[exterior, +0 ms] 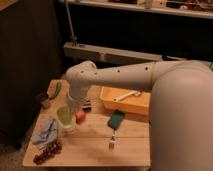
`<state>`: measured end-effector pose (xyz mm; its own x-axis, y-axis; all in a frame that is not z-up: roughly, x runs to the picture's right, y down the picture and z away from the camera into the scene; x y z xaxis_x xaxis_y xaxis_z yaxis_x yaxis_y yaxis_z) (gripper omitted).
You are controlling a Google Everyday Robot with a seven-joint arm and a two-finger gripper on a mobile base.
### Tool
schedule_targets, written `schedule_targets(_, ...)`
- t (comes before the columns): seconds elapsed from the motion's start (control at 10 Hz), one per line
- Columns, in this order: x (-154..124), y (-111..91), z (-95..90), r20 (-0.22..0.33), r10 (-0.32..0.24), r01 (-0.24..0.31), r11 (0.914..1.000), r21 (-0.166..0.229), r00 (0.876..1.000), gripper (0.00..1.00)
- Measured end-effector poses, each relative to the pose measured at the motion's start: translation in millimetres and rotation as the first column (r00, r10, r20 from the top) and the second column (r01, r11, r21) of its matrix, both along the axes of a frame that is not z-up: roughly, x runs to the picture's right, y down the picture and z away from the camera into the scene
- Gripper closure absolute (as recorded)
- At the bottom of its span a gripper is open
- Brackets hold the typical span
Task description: Stack cups on top of each other
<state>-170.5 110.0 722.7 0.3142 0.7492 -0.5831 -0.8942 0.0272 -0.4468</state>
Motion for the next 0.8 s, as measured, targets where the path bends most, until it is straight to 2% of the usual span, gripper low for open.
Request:
schedule_targets(0.5,-0.1,-2.5,-0.9,-0.011,-0.001,0.001,0.9998,0.021,1.0,0.2)
schedule_targets(0.8,7.2,-10.1,-9.5,-0.03,0.015,-0.014,0.9993,0.035,0.999,0.2)
